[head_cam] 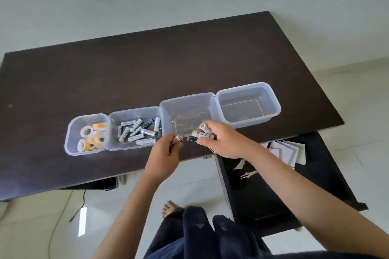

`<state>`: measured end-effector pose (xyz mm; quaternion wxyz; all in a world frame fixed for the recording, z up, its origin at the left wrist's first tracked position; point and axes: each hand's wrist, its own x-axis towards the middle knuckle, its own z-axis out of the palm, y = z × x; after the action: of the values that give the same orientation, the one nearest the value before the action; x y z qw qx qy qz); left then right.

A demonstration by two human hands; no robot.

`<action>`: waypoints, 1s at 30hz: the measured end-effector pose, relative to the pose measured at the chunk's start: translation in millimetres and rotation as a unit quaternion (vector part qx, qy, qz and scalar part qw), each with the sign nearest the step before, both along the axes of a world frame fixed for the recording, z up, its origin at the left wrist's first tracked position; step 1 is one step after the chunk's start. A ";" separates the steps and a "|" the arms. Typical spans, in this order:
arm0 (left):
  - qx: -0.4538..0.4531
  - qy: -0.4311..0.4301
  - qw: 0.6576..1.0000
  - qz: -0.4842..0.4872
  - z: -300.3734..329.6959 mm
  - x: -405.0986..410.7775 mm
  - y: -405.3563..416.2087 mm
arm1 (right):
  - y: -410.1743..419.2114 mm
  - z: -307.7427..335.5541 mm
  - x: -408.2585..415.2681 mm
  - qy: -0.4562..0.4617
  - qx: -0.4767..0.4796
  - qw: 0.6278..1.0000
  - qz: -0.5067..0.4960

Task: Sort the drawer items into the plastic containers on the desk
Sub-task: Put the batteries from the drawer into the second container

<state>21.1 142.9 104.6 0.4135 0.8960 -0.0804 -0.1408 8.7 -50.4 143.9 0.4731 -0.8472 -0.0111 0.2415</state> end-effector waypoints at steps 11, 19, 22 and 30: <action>0.128 0.010 0.990 0.053 -3.4 77.8 121.0 | 167.5 -37.4 90.7 -0.060 -0.129 0.989 0.030; 0.095 -0.031 0.994 0.040 -20.8 71.0 122.9 | 175.5 -62.1 89.9 -0.114 -0.105 0.988 -0.012; 0.083 -0.098 0.990 0.061 -25.8 53.9 115.1 | 160.0 -55.7 71.1 -0.216 -0.060 0.973 -0.061; -0.020 -0.192 0.981 -0.010 -36.0 -6.1 34.2 | 72.0 -69.7 -18.1 -0.345 -0.047 0.930 -0.115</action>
<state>14.9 177.1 68.6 0.4063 0.8972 -0.1700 0.0317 -9.4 21.6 74.3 0.4246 -0.8948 -0.0648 -0.1219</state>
